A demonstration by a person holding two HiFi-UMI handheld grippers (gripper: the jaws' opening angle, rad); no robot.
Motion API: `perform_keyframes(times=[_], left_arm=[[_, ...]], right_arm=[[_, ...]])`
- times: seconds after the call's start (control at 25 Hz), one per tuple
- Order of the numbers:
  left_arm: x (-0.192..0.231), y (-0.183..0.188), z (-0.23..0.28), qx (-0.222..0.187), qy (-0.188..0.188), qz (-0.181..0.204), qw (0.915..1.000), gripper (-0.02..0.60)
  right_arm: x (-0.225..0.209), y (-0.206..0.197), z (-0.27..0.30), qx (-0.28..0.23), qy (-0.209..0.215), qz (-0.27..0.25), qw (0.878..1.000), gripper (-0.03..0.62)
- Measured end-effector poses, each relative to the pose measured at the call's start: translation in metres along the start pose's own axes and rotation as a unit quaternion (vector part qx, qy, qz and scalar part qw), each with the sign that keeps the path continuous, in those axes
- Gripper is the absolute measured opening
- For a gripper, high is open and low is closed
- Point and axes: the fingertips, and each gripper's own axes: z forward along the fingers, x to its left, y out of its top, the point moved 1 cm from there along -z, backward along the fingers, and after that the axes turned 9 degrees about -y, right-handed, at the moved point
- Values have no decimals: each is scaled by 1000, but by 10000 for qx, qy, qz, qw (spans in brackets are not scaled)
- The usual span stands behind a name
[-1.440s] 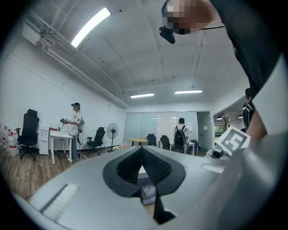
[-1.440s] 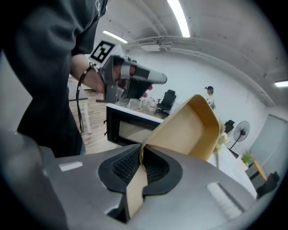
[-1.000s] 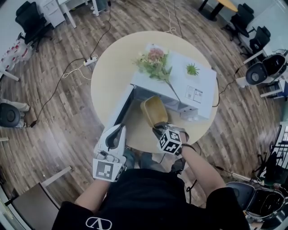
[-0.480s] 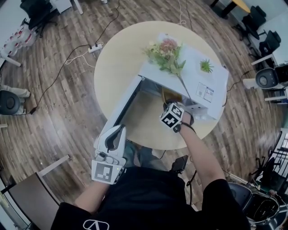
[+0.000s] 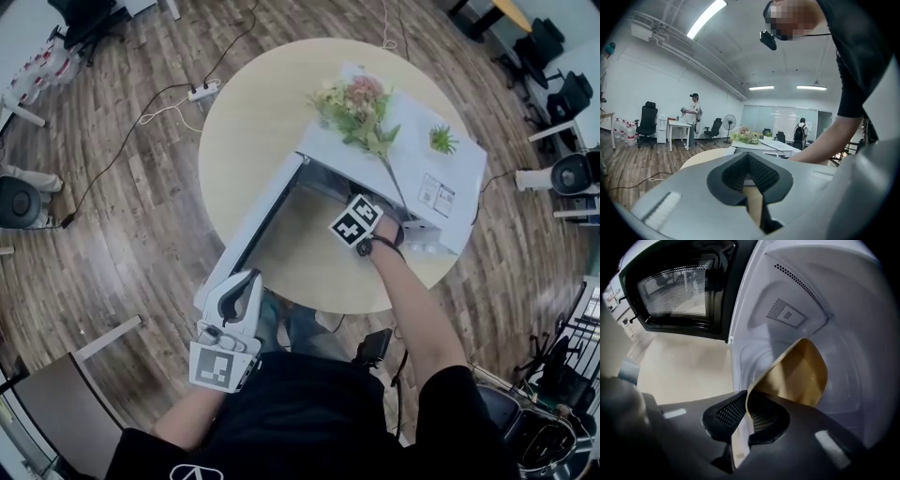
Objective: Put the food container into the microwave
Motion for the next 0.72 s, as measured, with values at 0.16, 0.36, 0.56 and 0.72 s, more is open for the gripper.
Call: perform_keyframes(times=[0.16,0.36,0.56,0.72], left_arm=[[-2,-11,-4,384,-26,-114,9992,0],[1,-7,-3,173,0,-68,9998,0],[-3,-10,-3,385,-63,-111,9992,0],[-8,-11,0,405,-124,-95,9991,0]], right_arm=[[-6,2,8,39,-180,-69,9998,22],[-13,6,11,-169,-503,-145,9985,25],[-17,10,6,-429,-765,-155,9960,132],[-12,8,-5,-589,-829,-98,9948,132]])
